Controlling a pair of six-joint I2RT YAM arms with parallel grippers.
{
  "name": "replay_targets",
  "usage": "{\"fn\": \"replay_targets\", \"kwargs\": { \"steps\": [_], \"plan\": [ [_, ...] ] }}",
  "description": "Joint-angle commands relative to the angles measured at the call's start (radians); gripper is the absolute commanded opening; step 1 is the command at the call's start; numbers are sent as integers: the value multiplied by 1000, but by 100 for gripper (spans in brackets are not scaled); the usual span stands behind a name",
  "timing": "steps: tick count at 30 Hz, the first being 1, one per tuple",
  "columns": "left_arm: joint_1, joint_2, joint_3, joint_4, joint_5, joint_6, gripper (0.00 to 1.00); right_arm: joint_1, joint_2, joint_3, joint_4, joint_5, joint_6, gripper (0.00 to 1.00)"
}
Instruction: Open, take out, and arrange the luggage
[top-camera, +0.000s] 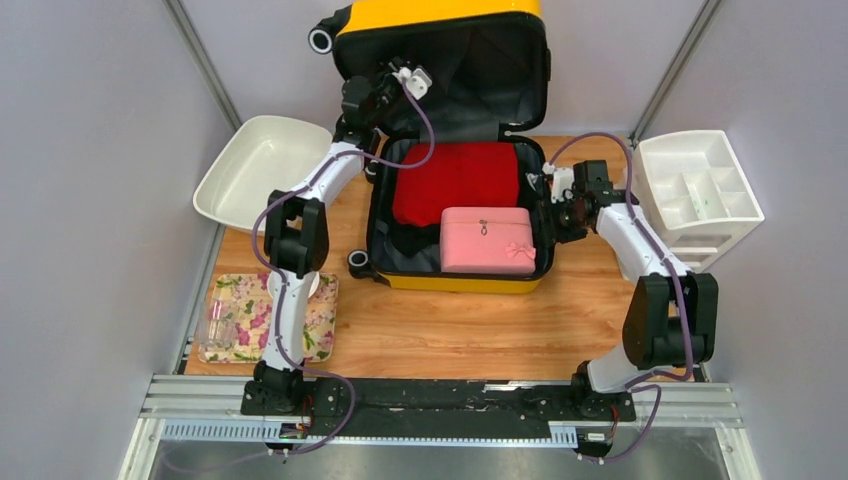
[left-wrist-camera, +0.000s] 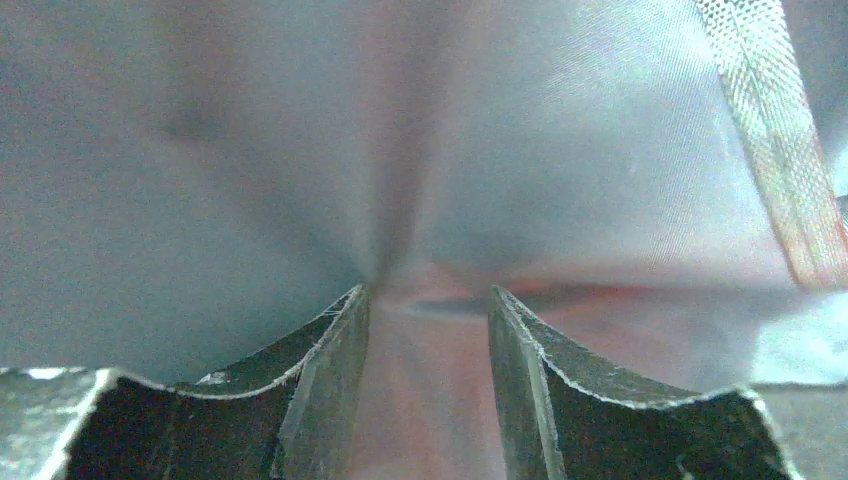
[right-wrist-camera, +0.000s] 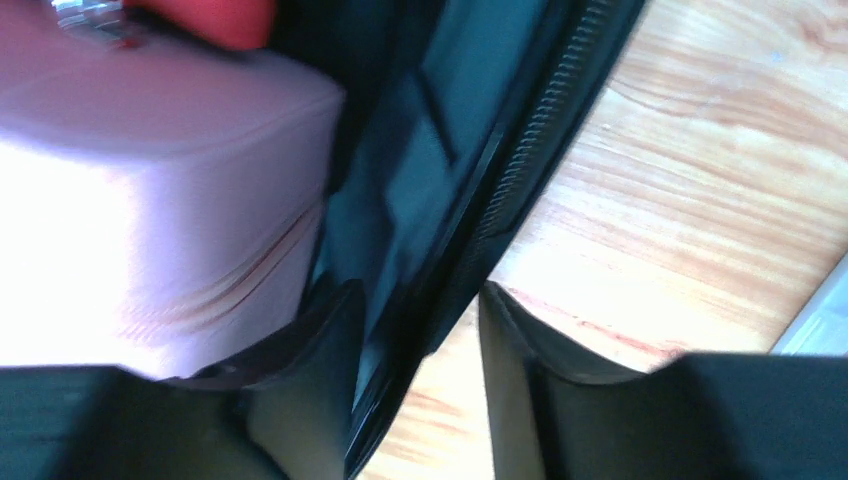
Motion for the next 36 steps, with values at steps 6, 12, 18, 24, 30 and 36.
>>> {"fn": "replay_targets", "kwargs": {
  "steps": [6, 12, 18, 24, 30, 36],
  "plan": [
    [-6, -92, -108, 109, 9, -18, 56, 0, -213, 204, 107, -225, -72, 63],
    [-10, -355, -371, -43, 61, -146, 61, 0, -179, 293, 138, -231, -49, 65],
    [-7, -722, -638, -464, 162, -216, 74, -1, -227, 362, -23, -440, -173, 80],
    [-3, -1068, -883, -781, 274, -316, 75, 18, -230, 405, -400, -527, -378, 74],
    [-3, -1271, -1123, -885, 344, -515, 74, 89, -319, 213, -378, -389, -276, 73],
    [-23, -1201, -1117, -828, 435, -837, 72, 58, -270, 224, -376, -357, -66, 73]
  ]
}}
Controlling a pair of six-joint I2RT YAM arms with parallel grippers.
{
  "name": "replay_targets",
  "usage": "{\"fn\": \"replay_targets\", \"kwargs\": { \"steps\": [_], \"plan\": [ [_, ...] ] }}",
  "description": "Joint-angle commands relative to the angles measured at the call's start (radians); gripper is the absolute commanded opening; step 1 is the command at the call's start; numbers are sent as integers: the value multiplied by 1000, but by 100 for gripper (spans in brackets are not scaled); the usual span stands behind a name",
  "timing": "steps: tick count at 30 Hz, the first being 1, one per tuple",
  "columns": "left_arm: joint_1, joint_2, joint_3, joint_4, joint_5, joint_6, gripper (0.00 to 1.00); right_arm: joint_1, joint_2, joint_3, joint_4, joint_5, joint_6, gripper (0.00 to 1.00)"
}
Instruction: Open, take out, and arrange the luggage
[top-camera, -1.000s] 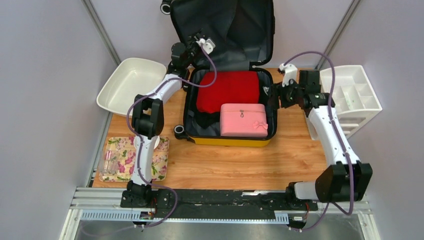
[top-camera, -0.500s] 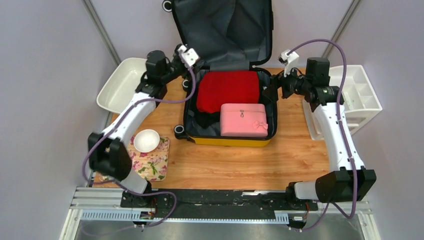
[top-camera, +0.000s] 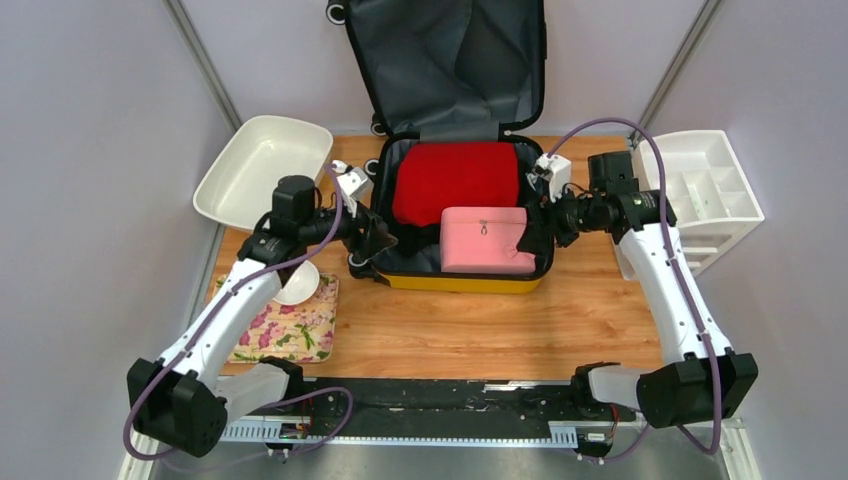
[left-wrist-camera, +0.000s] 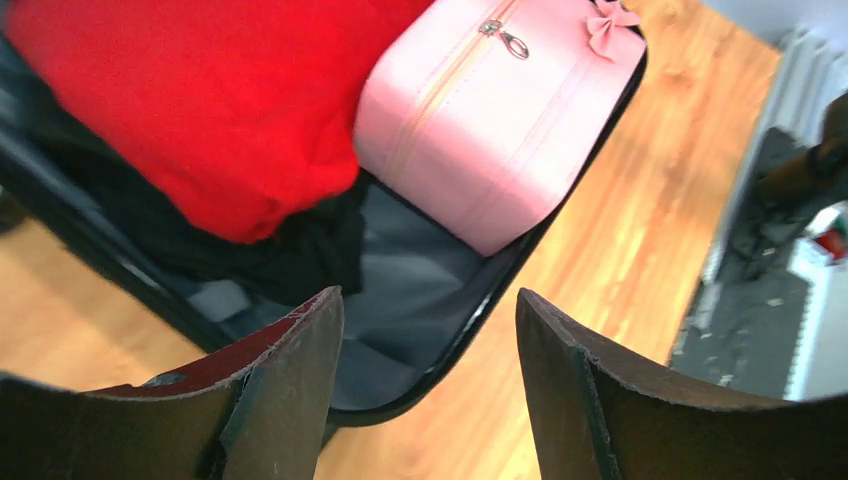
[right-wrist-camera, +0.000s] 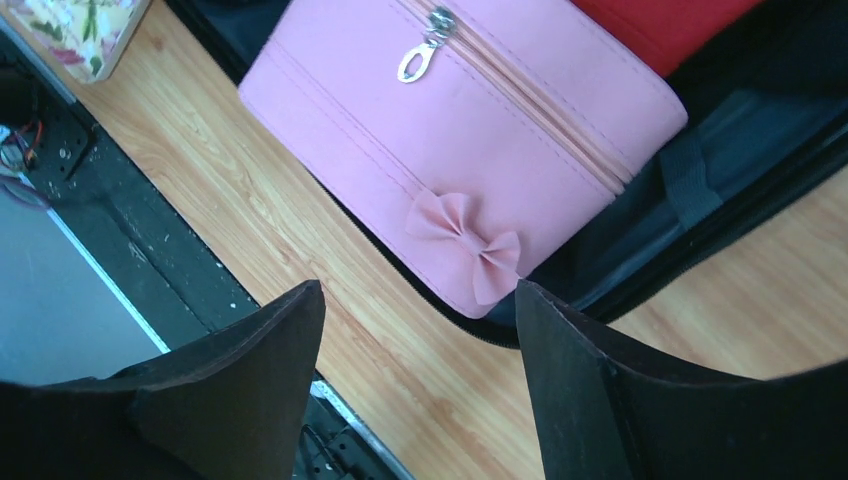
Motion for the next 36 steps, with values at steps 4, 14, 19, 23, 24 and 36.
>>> {"fn": "replay_targets", "kwargs": {
  "steps": [4, 14, 19, 23, 24, 36],
  "plan": [
    [-66, 191, 101, 11, 44, -321, 70, -123, 92, 68, -19, -1, 218, 73],
    [-148, 408, 173, 144, -88, -688, 84, -177, 287, 111, -10, -146, 382, 77],
    [-201, 454, 167, 201, -151, -751, 85, -174, 358, 100, 30, -145, 451, 79],
    [-250, 503, 179, 201, -191, -751, 85, -159, 391, 88, 51, -142, 451, 79],
    [-256, 514, 188, 207, -203, -751, 86, -154, 398, 84, 60, -140, 454, 79],
    [-289, 572, 208, 342, -145, -705, 81, -73, 410, 64, 110, -227, 445, 67]
  ]
}}
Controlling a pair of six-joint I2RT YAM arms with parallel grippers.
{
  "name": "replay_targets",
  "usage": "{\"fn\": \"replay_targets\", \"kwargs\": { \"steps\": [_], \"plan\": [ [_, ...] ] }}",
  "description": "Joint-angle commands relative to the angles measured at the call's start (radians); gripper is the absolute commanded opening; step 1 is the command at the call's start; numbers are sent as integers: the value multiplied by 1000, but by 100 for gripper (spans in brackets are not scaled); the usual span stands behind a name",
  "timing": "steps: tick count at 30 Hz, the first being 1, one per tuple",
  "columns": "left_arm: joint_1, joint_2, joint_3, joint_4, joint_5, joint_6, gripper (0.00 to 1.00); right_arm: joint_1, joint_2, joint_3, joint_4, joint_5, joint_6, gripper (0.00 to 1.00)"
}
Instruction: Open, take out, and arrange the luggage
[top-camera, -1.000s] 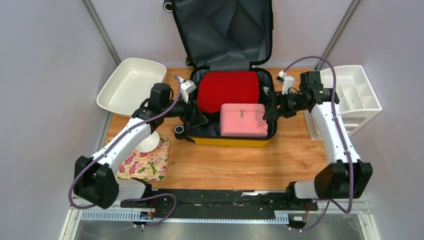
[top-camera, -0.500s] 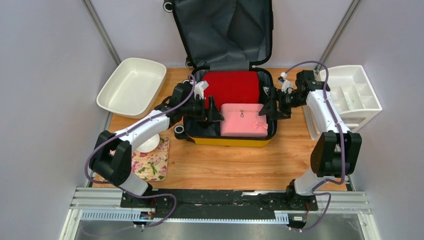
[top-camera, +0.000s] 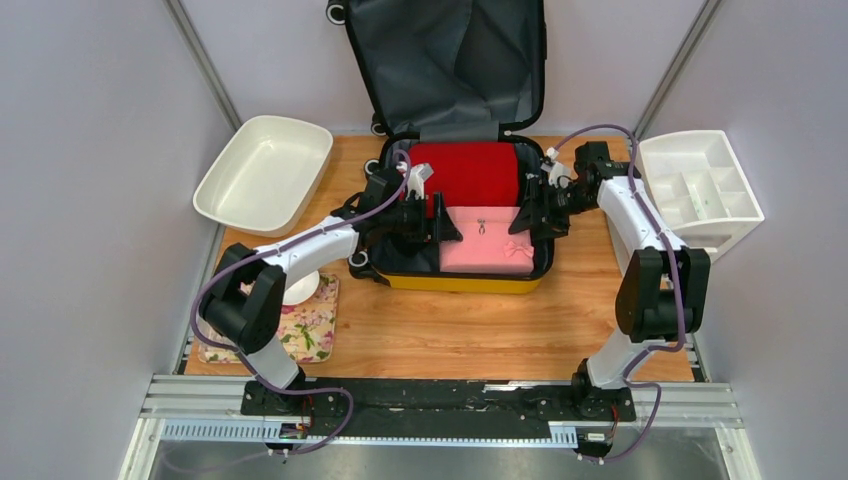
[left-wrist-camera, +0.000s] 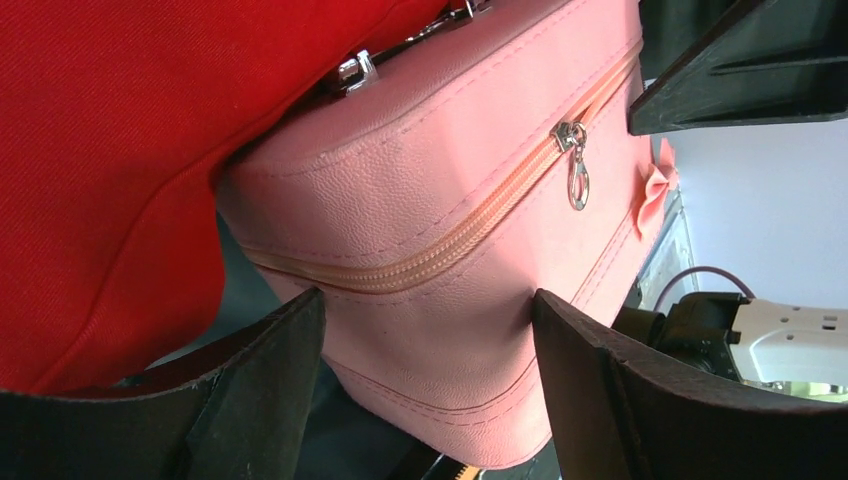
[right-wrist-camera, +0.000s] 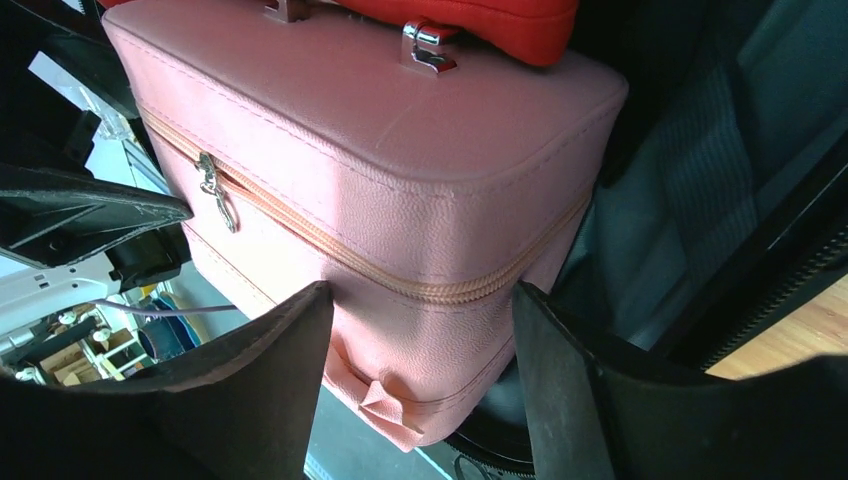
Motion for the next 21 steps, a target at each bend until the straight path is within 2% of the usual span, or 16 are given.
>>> {"fn": "replay_targets", "kwargs": {
  "steps": [1, 3, 7, 12, 15, 21],
  "plan": [
    [-33, -38, 21, 121, 54, 49, 78, 43, -49, -13, 38, -159, 5, 65],
    [-48, -64, 15, 141, 80, 95, 69, 49, -116, -24, 36, -179, -13, 60],
    [-77, -162, -11, 187, 117, 173, 63, 93, -258, -56, 50, -213, -46, 57],
    [-105, -251, -37, 198, 137, 378, 62, 126, -403, -105, 223, -228, -84, 57],
    [-117, -311, -35, 171, 128, 510, 62, 188, -459, -119, 277, -210, -153, 57],
    [-149, -409, -95, 185, 82, 779, 65, 293, -551, -173, 384, -101, -324, 57]
  ]
}}
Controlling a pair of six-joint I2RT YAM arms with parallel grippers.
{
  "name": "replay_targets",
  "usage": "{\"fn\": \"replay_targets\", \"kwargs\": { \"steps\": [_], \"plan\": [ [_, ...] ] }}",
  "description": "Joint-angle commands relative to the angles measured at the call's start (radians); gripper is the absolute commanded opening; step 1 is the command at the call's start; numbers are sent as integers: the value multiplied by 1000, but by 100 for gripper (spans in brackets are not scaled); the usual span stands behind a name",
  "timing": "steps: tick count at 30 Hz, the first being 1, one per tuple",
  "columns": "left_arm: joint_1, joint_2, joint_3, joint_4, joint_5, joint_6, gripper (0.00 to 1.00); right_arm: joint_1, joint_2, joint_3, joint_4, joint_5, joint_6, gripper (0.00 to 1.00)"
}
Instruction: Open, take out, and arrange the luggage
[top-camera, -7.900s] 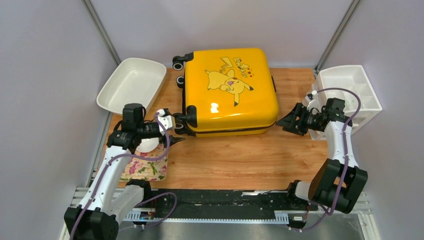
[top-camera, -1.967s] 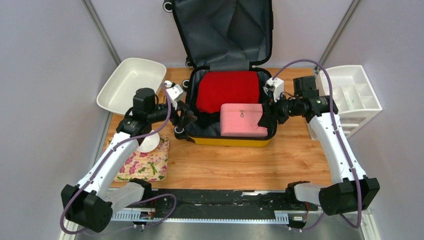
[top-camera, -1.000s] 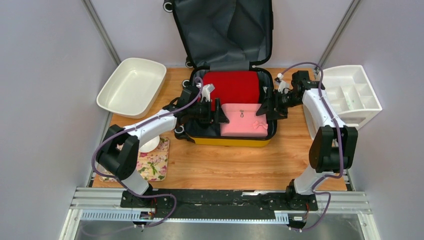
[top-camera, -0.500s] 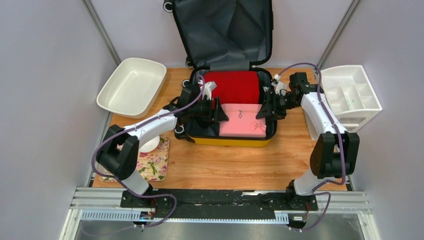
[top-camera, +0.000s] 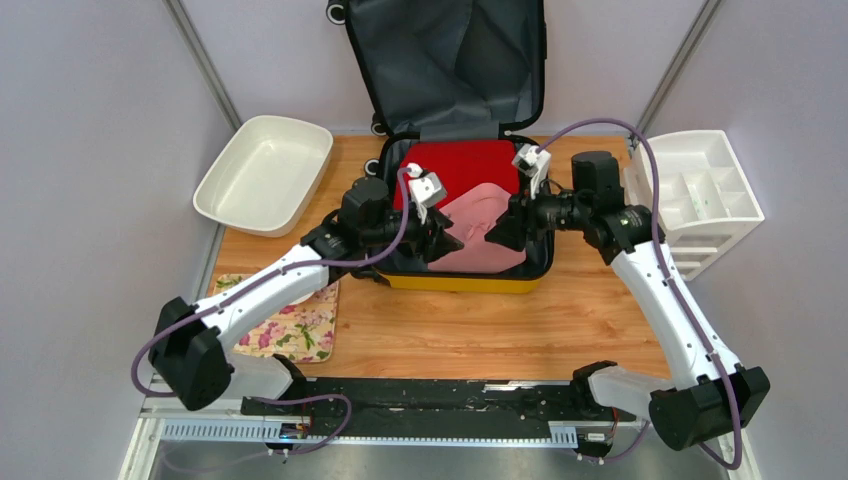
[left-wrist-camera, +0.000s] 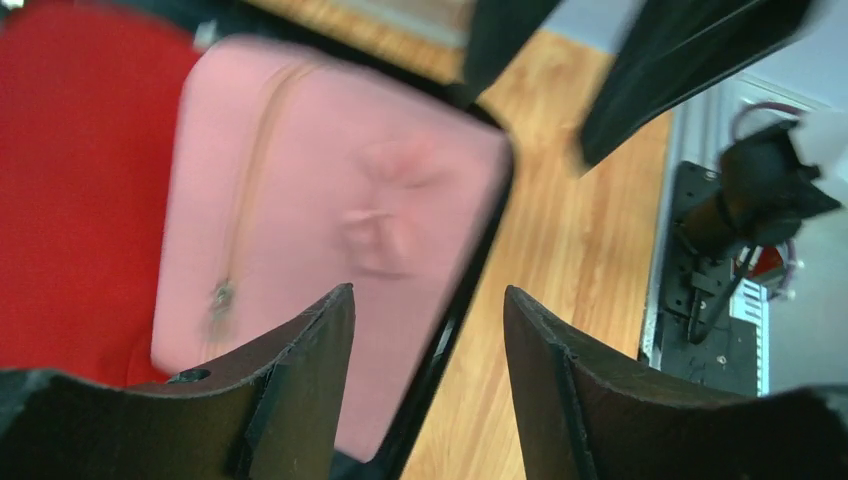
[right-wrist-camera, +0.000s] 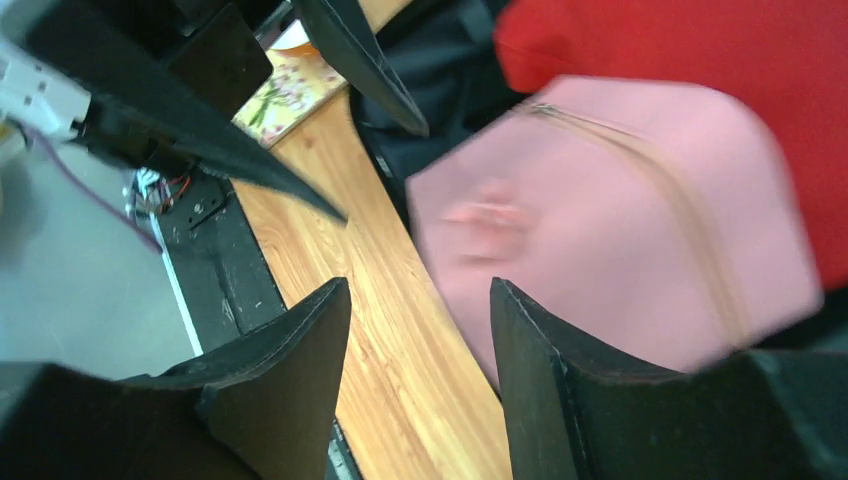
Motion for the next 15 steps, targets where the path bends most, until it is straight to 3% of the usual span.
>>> {"fn": "replay_targets", "kwargs": {
  "steps": [1, 4, 5, 7, 11, 15],
  "plan": [
    [-61, -116, -29, 159, 63, 268, 65, 93, -53, -49, 166, 2, -164, 57],
    [-61, -125, -50, 168, 9, 310, 68, 104, -24, -47, 200, 90, -218, 59],
    [-56, -126, -52, 138, -23, 308, 71, 100, -5, -24, 141, 108, -218, 68],
    [-16, -149, -73, 137, -25, 212, 82, 57, 24, 32, 83, 136, -124, 76],
    [38, -172, -133, 98, -66, 80, 87, -89, 61, 90, -5, 118, 97, 82],
    [48, -110, -125, 61, -71, -104, 90, -233, 194, 187, -171, 125, 162, 86]
  ]
}}
